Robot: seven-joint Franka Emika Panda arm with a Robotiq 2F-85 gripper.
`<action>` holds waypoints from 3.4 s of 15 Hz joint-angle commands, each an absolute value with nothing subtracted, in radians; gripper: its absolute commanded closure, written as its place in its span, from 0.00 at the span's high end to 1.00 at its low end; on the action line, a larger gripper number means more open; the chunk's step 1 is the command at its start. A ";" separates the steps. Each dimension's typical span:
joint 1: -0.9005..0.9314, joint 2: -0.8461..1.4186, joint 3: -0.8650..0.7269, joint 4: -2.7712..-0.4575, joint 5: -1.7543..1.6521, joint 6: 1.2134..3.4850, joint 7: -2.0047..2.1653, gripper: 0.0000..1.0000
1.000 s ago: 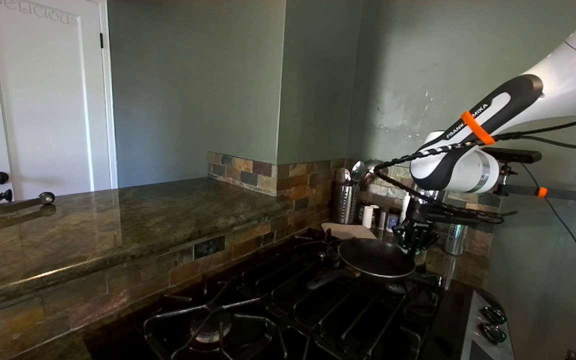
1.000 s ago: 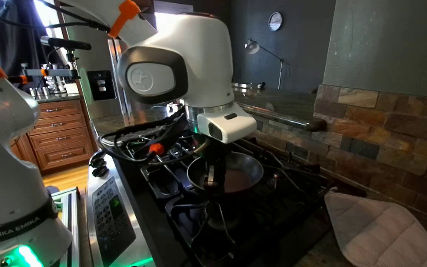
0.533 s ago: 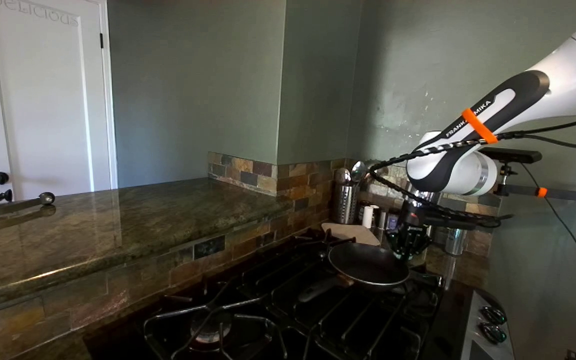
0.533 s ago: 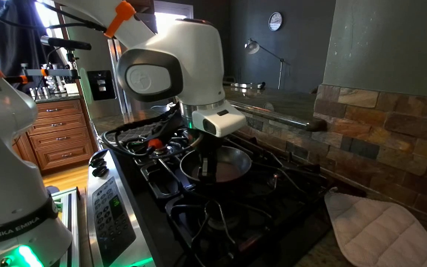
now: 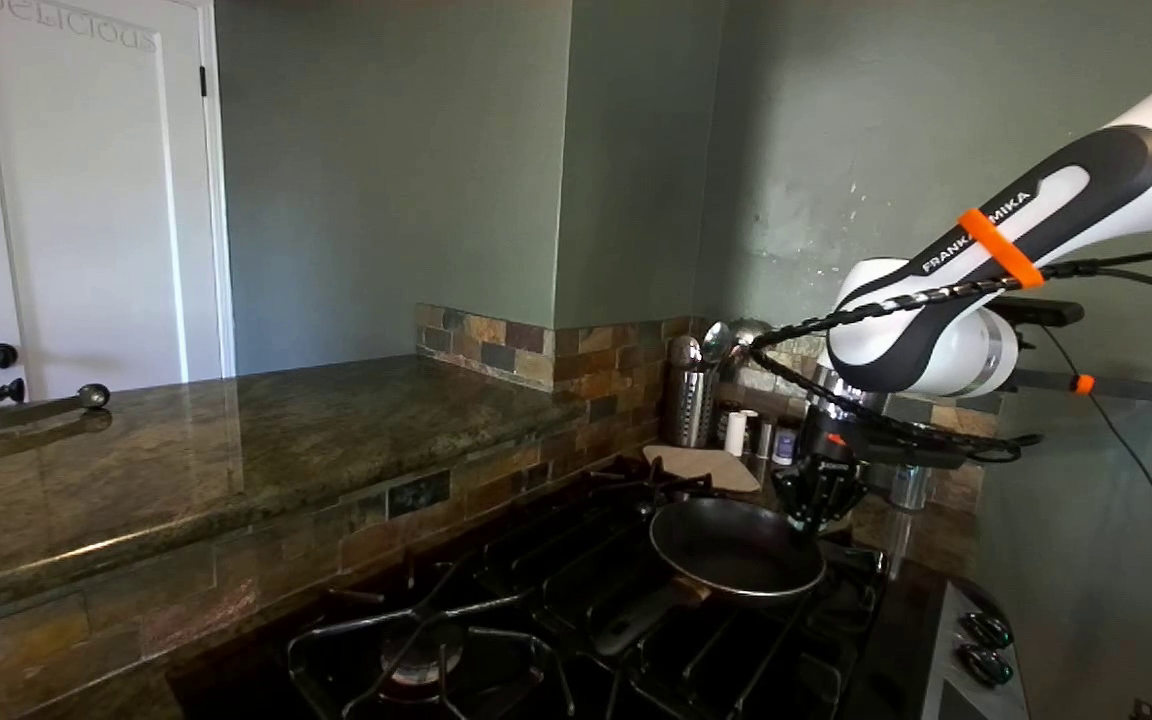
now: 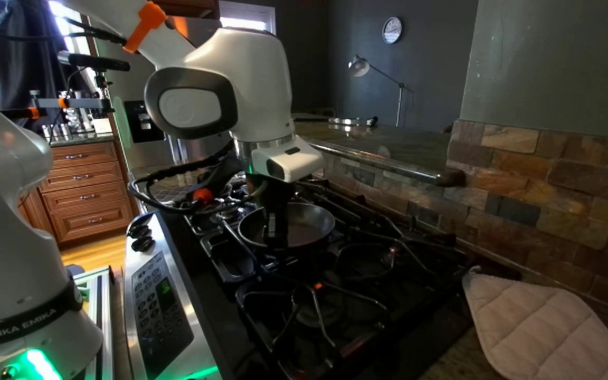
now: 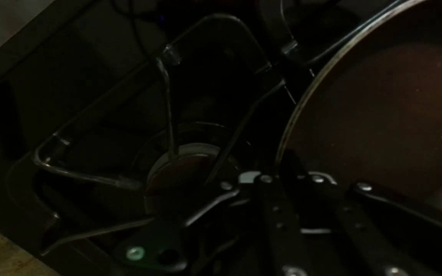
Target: Move the pan to the left side of the stove
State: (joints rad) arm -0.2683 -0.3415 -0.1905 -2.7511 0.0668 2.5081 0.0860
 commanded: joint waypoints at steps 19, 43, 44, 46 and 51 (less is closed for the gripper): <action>-0.224 -0.360 -0.151 -2.746 0.062 2.483 0.088 0.11; 0.019 -0.316 -0.074 -2.743 0.255 2.457 0.017 0.03; 0.029 -0.322 -0.072 -2.744 0.263 2.453 0.011 0.03; 0.046 -0.324 -0.061 -2.743 0.271 2.450 0.009 0.03; 0.089 -0.314 -0.032 -2.743 0.293 2.444 0.009 0.03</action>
State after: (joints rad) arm 0.0640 -0.3186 -0.0497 -2.7444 0.2554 2.4772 0.0185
